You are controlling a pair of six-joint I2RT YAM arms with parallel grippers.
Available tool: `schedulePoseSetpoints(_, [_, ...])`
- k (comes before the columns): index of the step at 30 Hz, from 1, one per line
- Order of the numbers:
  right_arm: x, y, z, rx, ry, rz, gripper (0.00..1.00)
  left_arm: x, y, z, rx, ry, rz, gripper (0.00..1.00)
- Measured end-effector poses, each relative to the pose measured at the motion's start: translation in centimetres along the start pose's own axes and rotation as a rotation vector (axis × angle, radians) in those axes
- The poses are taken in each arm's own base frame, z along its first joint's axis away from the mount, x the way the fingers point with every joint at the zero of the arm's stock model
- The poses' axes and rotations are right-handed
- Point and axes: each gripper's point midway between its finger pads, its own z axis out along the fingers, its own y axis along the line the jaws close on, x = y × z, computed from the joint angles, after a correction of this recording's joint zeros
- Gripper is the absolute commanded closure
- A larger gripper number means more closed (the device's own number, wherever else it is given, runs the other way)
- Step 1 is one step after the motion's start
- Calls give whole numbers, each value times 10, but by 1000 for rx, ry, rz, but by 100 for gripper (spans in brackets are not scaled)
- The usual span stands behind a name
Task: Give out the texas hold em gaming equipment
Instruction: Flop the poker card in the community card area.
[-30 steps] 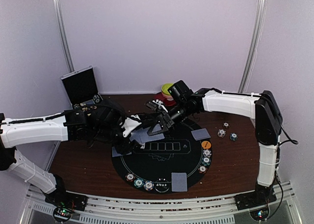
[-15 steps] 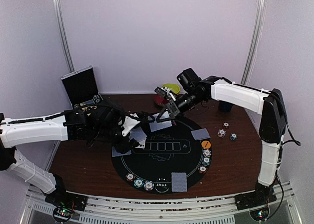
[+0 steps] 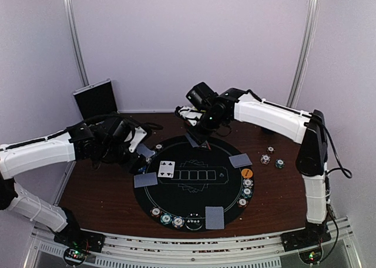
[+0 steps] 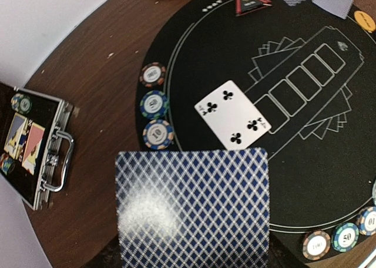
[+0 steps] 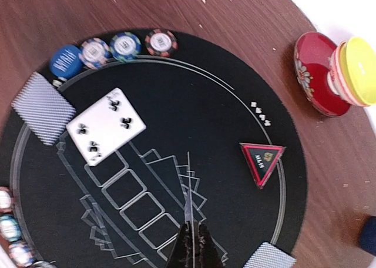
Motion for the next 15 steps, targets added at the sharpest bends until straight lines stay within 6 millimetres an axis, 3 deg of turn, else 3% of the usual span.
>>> schedulePoseSetpoints(1, [0,-4,4,76,18,-41,100,2,8,-1,-13,3,-24,37])
schedulePoseSetpoints(6, [7,16,37,242,100,-217,98,15,37,-4,-66,13,-110,37])
schedulePoseSetpoints(15, [28,35,76,461,205,-474,97,30,42,-1,-72,25,-134,37])
